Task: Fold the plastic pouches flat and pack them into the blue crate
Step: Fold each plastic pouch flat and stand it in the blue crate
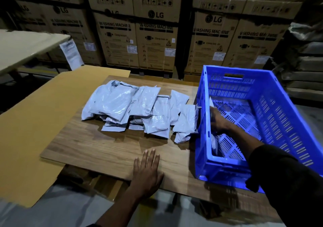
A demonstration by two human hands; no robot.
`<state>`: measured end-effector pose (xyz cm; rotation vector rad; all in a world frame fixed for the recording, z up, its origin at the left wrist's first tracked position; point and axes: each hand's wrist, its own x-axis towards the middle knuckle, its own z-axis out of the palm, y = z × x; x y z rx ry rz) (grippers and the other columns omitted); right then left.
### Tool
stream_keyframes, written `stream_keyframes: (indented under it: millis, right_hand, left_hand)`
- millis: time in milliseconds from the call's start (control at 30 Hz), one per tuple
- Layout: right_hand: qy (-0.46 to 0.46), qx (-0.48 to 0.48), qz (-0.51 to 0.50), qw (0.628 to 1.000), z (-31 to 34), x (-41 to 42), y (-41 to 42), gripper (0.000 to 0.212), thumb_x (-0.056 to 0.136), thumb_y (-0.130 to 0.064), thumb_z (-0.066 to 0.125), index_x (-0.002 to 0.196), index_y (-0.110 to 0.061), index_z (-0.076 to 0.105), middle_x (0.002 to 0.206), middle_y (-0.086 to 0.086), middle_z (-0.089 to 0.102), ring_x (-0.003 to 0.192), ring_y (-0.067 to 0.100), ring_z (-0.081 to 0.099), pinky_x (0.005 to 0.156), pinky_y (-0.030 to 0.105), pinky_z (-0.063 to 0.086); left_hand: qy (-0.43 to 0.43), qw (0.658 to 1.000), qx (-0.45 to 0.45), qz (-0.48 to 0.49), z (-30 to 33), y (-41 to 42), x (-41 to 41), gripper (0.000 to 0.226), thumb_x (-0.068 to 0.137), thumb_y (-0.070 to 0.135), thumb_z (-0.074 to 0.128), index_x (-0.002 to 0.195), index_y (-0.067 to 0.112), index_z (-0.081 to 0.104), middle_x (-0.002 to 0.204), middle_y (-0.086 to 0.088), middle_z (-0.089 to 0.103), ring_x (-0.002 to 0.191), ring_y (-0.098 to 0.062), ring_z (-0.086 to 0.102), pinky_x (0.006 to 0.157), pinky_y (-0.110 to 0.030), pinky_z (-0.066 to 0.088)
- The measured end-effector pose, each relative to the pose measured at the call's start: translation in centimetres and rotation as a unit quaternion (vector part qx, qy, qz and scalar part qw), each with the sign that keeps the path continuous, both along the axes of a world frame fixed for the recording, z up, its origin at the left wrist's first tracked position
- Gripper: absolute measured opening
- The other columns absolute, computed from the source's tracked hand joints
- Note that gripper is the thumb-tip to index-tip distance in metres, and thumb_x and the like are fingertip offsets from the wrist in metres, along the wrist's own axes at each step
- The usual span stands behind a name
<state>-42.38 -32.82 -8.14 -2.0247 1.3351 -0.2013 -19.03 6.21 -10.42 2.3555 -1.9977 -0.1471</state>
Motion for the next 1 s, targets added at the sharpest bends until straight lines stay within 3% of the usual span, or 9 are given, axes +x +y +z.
stream_keyframes:
  millis: [100,233,300,367,467,533,767,900,1000]
  right_hand:
    - [0.086,-0.056,-0.022,0.994,5.5,1.1,5.3,0.081,0.076,-0.01,0.067,0.146,-0.009,0.027,0.144,0.033,0.033,0.129,0.048,0.043,0.088,0.043,0.045]
    - [0.088,-0.061,-0.07,0.992,9.7,1.8,8.4,0.077,0.087,-0.006,0.064,0.149,-0.007,0.019,0.14,0.031,0.036,0.115,0.052,0.051,0.061,0.045,0.051]
    - [0.076,-0.025,-0.099,0.992,10.3,1.8,9.3,0.055,0.091,-0.005,0.059,0.137,-0.008,0.028,0.123,0.027,0.042,0.101,0.051,0.058,0.043,0.053,0.053]
    - [0.085,-0.006,-0.106,0.991,10.5,1.9,10.2,0.033,0.098,-0.006,0.046,0.129,-0.009,0.036,0.118,0.024,0.046,0.101,0.051,0.058,0.055,0.068,0.053]
    - [0.113,-0.06,-0.092,0.988,11.1,1.8,10.4,0.05,0.093,-0.009,0.054,0.137,-0.007,0.031,0.126,0.029,0.047,0.107,0.051,0.057,0.08,0.062,0.054]
    - [0.133,-0.101,-0.086,0.982,12.2,1.4,10.4,0.06,0.087,-0.01,0.061,0.139,-0.008,0.029,0.128,0.03,0.047,0.105,0.051,0.058,0.081,0.06,0.053]
    - [0.095,-0.287,-0.193,0.934,19.6,2.7,14.9,0.034,0.09,-0.011,0.051,0.122,-0.001,0.049,0.123,0.027,0.056,0.108,0.05,0.056,0.084,0.052,0.047]
    - [-0.006,-0.431,-0.104,0.896,23.2,7.5,17.1,0.041,0.088,-0.01,0.055,0.129,-0.003,0.055,0.121,0.025,0.061,0.105,0.044,0.059,0.081,0.049,0.05]
    - [-0.043,-0.427,0.0,0.903,22.9,12.7,19.7,0.035,0.092,-0.015,0.057,0.125,-0.005,0.059,0.12,0.021,0.063,0.104,0.041,0.061,0.082,0.046,0.051]
  left_hand:
    - [0.002,1.0,0.004,0.002,0.0,0.1,0.0,0.07,0.089,0.06,0.045,0.142,0.016,0.055,0.155,-0.01,0.047,0.137,-0.035,0.051,0.093,-0.062,0.05]
    - [0.003,1.0,-0.006,0.001,-0.2,0.2,0.2,0.071,0.089,0.06,0.044,0.143,0.016,0.053,0.157,-0.011,0.044,0.141,-0.035,0.043,0.094,-0.063,0.049]
    - [0.003,1.0,-0.005,0.0,-0.3,0.2,0.2,0.071,0.089,0.06,0.044,0.143,0.015,0.053,0.157,-0.011,0.044,0.141,-0.034,0.038,0.094,-0.063,0.048]
    - [0.005,1.0,-0.008,0.002,-0.3,0.3,0.1,0.071,0.088,0.059,0.044,0.143,0.015,0.052,0.156,-0.011,0.044,0.141,-0.034,0.038,0.094,-0.063,0.048]
    - [0.012,1.0,-0.005,0.005,-0.4,0.2,0.2,0.071,0.088,0.06,0.045,0.143,0.016,0.051,0.156,-0.01,0.044,0.142,-0.033,0.035,0.096,-0.064,0.047]
    - [0.015,1.0,0.006,0.005,-0.3,0.2,0.2,0.07,0.088,0.059,0.044,0.142,0.015,0.052,0.156,-0.01,0.045,0.142,-0.034,0.04,0.096,-0.064,0.047]
    - [0.042,0.999,-0.013,-0.025,1.0,0.4,1.9,0.057,0.087,0.05,0.043,0.124,0.016,0.07,0.138,-0.009,0.063,0.123,-0.031,0.062,0.089,-0.051,0.054]
    - [0.015,1.0,0.0,-0.006,0.9,0.8,5.8,0.059,0.085,0.05,0.042,0.121,0.013,0.07,0.134,-0.012,0.064,0.117,-0.034,0.064,0.088,-0.048,0.054]
    - [-0.014,0.999,0.029,-0.004,0.9,1.0,9.0,0.061,0.083,0.053,0.041,0.12,0.014,0.07,0.136,-0.017,0.062,0.115,-0.036,0.065,0.085,-0.05,0.055]
